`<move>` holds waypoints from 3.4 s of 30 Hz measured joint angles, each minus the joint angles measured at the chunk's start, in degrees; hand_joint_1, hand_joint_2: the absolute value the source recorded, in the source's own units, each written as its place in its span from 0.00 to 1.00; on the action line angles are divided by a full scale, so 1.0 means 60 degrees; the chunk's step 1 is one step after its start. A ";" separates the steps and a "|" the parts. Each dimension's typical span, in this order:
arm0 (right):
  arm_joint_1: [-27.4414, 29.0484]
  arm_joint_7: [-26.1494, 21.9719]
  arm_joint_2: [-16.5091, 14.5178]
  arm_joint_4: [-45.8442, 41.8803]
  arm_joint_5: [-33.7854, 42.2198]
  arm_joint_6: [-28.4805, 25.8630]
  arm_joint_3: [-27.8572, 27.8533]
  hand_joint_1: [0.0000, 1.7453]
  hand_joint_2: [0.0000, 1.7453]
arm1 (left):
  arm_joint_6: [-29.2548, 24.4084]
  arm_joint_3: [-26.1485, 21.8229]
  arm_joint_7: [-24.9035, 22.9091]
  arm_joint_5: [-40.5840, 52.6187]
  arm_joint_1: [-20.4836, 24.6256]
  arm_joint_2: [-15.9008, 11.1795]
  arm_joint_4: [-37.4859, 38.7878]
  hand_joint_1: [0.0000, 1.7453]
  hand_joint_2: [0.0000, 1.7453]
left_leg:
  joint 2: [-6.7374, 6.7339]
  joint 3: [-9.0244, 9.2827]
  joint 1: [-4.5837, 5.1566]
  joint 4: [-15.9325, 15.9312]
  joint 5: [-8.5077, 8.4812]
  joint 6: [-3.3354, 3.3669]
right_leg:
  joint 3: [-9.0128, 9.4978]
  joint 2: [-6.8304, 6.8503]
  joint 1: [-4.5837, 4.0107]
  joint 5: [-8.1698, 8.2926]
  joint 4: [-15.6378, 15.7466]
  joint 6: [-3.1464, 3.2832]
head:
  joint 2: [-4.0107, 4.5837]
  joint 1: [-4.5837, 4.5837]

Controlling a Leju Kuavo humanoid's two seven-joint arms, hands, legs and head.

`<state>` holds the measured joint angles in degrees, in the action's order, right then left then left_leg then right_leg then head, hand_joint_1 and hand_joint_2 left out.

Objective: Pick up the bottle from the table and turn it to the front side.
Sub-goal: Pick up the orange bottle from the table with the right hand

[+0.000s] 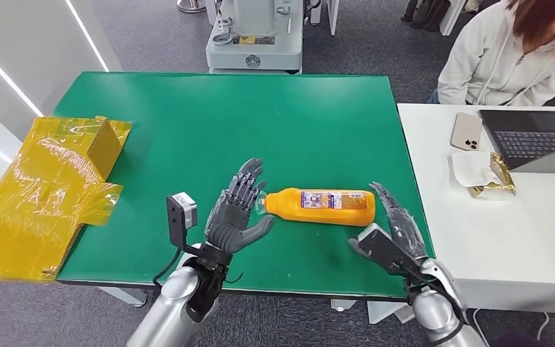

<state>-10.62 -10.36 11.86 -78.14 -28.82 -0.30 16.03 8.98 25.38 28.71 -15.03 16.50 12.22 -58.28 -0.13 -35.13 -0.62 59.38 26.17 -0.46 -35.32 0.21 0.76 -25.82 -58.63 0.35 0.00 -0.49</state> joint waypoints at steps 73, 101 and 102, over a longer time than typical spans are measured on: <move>-0.6200 -0.0596 -0.0346 0.7207 -0.0302 0.2241 0.5729 1.00 1.00 | -0.0019 0.0363 -0.0115 -0.0544 0.0403 -0.0596 0.1197 0.00 1.00 | 0.0010 0.0003 -0.0001 0.0006 -0.0022 0.0016 | 0.0002 0.0009 -0.0002 0.0012 -0.0009 -0.0010 | 0.0000 0.0001; -0.6163 -0.1894 -0.0873 0.8052 0.2095 0.1797 0.5920 1.00 1.00 | -0.1016 -0.0527 0.0355 0.0901 -0.0608 -0.0684 0.0069 0.00 1.00 | 0.0012 0.0004 -0.0002 0.0005 -0.0021 0.0016 | -0.0001 0.0011 -0.0003 0.0009 -0.0007 -0.0011 | 0.0000 0.0002; -0.5987 -0.2004 -0.0850 0.7933 0.2609 0.1957 0.5756 1.00 1.00 | -0.1367 -0.0537 0.0508 0.1132 -0.0670 -0.0688 -0.0027 0.00 1.00 | 0.0012 0.0005 -0.0002 0.0005 -0.0021 0.0016 | -0.0001 0.0011 -0.0004 0.0009 -0.0005 -0.0011 | 0.0000 0.0002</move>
<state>-46.55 -22.38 6.75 -30.54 -13.17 11.44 50.57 0.78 22.16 31.76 -8.23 12.48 8.09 -58.44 -0.06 -35.10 -0.63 59.41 26.04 -0.37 -35.32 0.28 0.73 -25.77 -58.66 0.29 0.00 -0.48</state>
